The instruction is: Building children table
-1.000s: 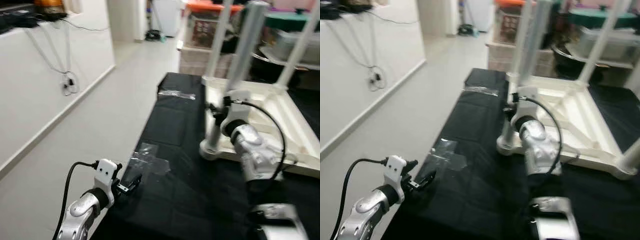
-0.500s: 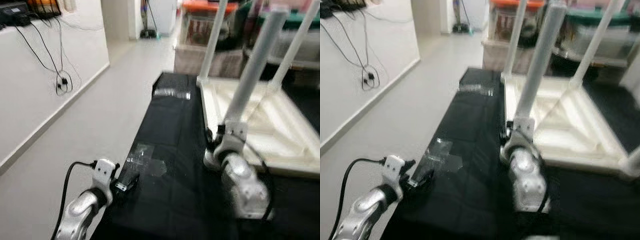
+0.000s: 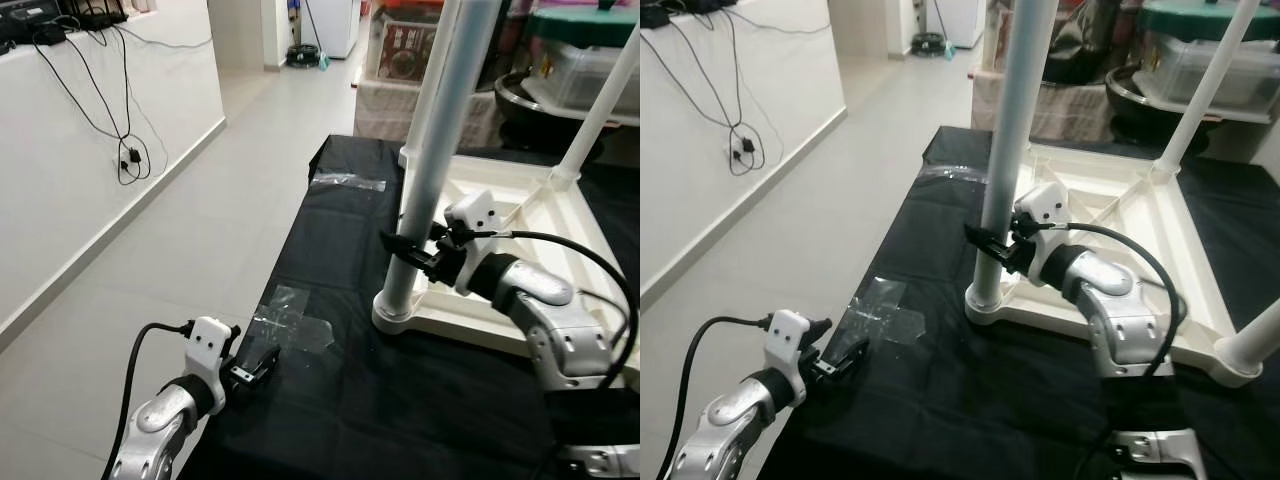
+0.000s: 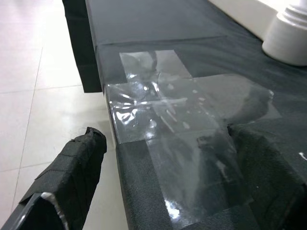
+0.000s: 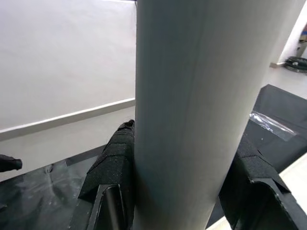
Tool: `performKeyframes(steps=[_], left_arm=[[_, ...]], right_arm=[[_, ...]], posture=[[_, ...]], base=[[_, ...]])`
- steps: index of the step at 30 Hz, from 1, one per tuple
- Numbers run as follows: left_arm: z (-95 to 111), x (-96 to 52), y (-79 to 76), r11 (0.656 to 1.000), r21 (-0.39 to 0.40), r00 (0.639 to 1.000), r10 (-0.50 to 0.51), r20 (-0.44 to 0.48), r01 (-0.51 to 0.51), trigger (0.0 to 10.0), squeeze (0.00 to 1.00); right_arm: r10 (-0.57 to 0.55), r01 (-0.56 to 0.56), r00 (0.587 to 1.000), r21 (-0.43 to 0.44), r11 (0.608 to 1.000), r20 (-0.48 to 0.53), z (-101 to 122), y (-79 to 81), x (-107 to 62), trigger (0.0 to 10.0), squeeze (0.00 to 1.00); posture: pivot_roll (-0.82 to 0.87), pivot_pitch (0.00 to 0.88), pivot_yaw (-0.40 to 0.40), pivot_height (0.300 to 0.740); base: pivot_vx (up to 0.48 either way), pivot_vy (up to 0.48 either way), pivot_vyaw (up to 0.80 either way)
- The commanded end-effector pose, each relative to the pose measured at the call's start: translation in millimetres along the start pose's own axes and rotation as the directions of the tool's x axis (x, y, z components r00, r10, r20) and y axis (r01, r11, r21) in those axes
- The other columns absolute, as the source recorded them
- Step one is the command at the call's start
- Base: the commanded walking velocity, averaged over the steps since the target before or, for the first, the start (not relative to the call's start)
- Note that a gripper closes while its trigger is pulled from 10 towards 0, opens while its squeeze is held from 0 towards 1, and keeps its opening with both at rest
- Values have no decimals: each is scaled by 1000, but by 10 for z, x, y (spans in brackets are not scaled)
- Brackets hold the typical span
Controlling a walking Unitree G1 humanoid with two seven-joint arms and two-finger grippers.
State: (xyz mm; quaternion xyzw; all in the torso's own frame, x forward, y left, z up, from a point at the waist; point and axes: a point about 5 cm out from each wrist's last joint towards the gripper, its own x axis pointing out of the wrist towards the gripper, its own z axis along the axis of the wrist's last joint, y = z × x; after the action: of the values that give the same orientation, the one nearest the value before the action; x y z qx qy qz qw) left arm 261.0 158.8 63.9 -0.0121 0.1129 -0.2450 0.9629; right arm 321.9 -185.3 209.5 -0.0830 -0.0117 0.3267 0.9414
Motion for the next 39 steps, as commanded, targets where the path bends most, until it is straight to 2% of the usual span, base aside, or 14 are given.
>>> performKeyframes(steps=[1, 5, 8, 14, 15, 16, 20, 21, 24, 25, 28, 36, 37, 39], left_arm=[[-6, -30, 11, 1000, 6, 1000, 1, -6, -1, 10000, 0], [-10, -38, 13, 1000, 6, 1000, 1, -8, -1, 10000, 0], [-10, -33, 2, 1000, 5, 1000, -2, -8, 2, 10000, 0], [-14, -37, 4, 1000, 5, 1000, -5, -10, 5, 10000, 0], [-14, -37, 4, 1000, 5, 1000, -5, -10, 5, 10000, 0], [-24, -36, 3, 1000, 5, 1000, -9, -14, 9, 10000, 0], [-29, -30, -2, 1000, 6, 1000, -14, -17, 14, 10000, 0], [-27, -19, -7, 1000, 6, 1000, -18, -18, 18, 10000, 0], [-17, -3, -8, 1000, 7, 1000, -20, -15, 20, 10000, 0], [-9, 6, -4, 1000, 7, 1000, -19, -13, 19, 10000, 0], [-15, 0, 0, 1000, 7, 1000, -17, -12, 17, 10000, 0], [-20, -4, -5, 1000, 5, 1000, -7, -9, 8, 10000, 0], [-20, -8, -4, 1000, 4, 1000, -5, -8, 5, 10000, 0], [-20, -8, -4, 1000, 4, 1000, -5, -8, 5, 10000, 0]], right_arm=[[-122, 126, 988, 39, 991, -98, -180, 83, 105, 0, 0], [-237, 250, 962, 86, 964, -137, -257, 85, 129, 0, 0], [-753, 836, 534, 103, 540, -384, -750, -55, -265, 0, 0], [-827, 940, 310, 19, 342, -468, -961, 88, -604, 0, 0], [-827, 940, 310, 19, 342, -468, -961, 88, -604, 0, 0], [-810, 900, 422, 80, 428, -407, -857, 180, -511, 10000, 0], [-777, 837, 546, 150, 527, -313, -712, 242, -393, 10000, 0], [-730, 765, 644, 197, 614, -227, -591, 281, -285, 10000, 1000], [-638, 657, 754, 226, 720, -157, -480, 228, -158, 10000, 1000], [-499, 499, 863, 265, 825, -73, -336, 148, -50, 10000, 0], [-194, 184, 980, 174, 967, 42, -98, -22, 0, 10000, 0], [-166, 165, 986, 68, 984, 5, -46, -261, 24, 9569, 0], [-139, 139, 990, 73, 988, 6, -56, -270, 36, 0, 0], [-139, 139, 990, 73, 988, 6, -56, -270, 36, 0, 0]], posture=[[65, 0, -53, 740], [62, 0, -52, 740], [61, 0, -51, 740], [46, 0, -38, 740], [46, 0, -38, 740], [36, 0, -32, 740], [33, 0, -30, 740], [33, 0, -30, 740], [38, 0, -37, 740], [38, 0, -40, 740], [39, 0, -41, 740], [59, 0, -64, 740], [62, 0, -67, 740], [62, 0, -67, 740]], base=[[0, 0, 0], [0, 0, 0], [0, 0, 0], [0, 0, 0], [0, 0, 0], [0, 0, 0], [0, 0, 0], [0, 0, 0], [0, 0, 0], [0, 0, 0], [0, 0, 0], [0, 0, 0], [0, 0, 0], [0, 0, 0]])
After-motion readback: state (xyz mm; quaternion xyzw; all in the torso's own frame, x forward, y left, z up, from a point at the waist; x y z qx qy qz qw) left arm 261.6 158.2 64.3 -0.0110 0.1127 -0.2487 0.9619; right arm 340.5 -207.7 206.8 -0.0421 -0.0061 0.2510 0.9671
